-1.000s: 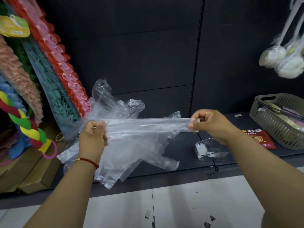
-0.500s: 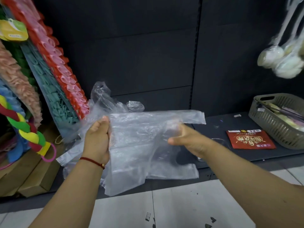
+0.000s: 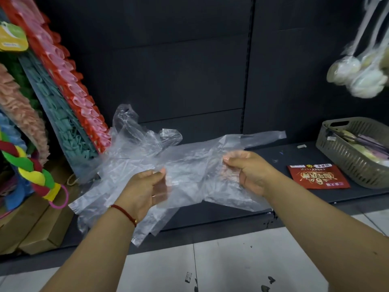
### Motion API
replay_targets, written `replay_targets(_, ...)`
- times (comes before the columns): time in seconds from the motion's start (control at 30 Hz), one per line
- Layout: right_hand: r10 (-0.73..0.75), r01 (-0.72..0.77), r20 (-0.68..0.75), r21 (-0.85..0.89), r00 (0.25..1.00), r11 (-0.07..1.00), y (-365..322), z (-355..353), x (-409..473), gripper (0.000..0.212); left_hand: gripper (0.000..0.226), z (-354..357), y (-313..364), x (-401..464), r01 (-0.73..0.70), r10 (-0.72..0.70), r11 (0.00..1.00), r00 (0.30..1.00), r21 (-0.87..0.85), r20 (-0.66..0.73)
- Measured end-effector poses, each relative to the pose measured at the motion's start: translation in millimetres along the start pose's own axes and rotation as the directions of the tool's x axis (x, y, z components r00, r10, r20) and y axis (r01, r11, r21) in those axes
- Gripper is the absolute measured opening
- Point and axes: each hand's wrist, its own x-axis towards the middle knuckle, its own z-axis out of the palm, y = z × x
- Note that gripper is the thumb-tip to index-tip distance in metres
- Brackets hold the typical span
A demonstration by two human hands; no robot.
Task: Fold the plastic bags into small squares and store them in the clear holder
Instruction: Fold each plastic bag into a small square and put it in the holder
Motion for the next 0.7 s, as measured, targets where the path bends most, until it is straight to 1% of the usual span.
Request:
replay_targets(0.03, 0.001, 0.000, 0.008, -0.033, 1.000, 0.999, 1, -2, 0, 0.005, 0.027, 2, -2, 1, -0.054, 0.054, 0.998, 0.997, 0.013, -0.059)
replay_targets(0.07, 0.020, -0.017, 0.027, -0.110, 0.999, 0.994, 1, -3, -1, 0.006, 0.030, 5, -4, 3, -0.101, 0.104, 0.994, 0.989, 0.029, -0.109)
replay_targets(0.1, 0.077, -0.062, 0.056, -0.231, 0.995, 0.971, 1, -5, -4, 0.013, 0.031, 6, -5, 3, -0.143, 0.151, 0.988, 0.978, 0.063, -0.145)
replay_targets(0.17, 0.252, -0.169, 0.133, -0.445, 0.959, 0.879, 8, -6, -9, 0.042, 0.031, 8, -5, 3, -0.208, 0.228, 0.971, 0.954, 0.119, -0.193)
replay_targets(0.2, 0.313, -0.205, 0.151, -0.486, 0.938, 0.850, 12, -5, -11, 0.052, 0.033, 8, -5, 2, -0.223, 0.248, 0.966, 0.943, 0.133, -0.220)
replay_targets(0.23, 0.342, -0.225, 0.164, -0.489, 0.925, 0.843, 15, -4, -13, 0.056, 0.033, 9, -4, 0, -0.228, 0.258, 0.963, 0.934, 0.143, -0.246)
replay_targets(0.27, 0.333, -0.220, 0.170, -0.470, 0.928, 0.855, 17, -5, -14, 0.055, 0.032, 9, -3, -1, -0.224, 0.259, 0.962, 0.927, 0.155, -0.270)
replay_targets(0.33, 0.277, -0.192, 0.157, -0.414, 0.948, 0.890, 17, -7, -13, 0.042, 0.026, 9, -1, -3, -0.205, 0.245, 0.966, 0.919, 0.156, -0.308)
replay_targets(0.4, 0.217, -0.159, 0.145, -0.332, 0.965, 0.930, 17, -12, -11, 0.029, 0.024, 7, -1, -2, -0.200, 0.229, 0.972, 0.918, 0.121, -0.323)
replay_targets(0.47, 0.179, -0.135, 0.148, -0.265, 0.973, 0.955, 17, -16, -10, 0.019, 0.024, 5, -2, -2, -0.192, 0.213, 0.977, 0.919, 0.093, -0.332)
replay_targets(0.5, 0.160, -0.117, 0.151, -0.258, 0.976, 0.959, 18, -17, -9, 0.015, 0.023, 5, -1, -3, -0.187, 0.201, 0.980, 0.919, 0.073, -0.339)
replay_targets(0.57, 0.123, -0.079, 0.165, -0.250, 0.979, 0.965, 19, -17, -9, 0.012, 0.022, 4, 0, -1, -0.179, 0.178, 0.983, 0.919, 0.029, -0.351)
replay_targets(0.7, 0.062, -0.020, 0.221, -0.190, 0.973, 0.982, 17, -19, -10, 0.012, 0.021, -6, 4, 5, -0.179, 0.152, 0.983, 0.921, -0.043, -0.358)
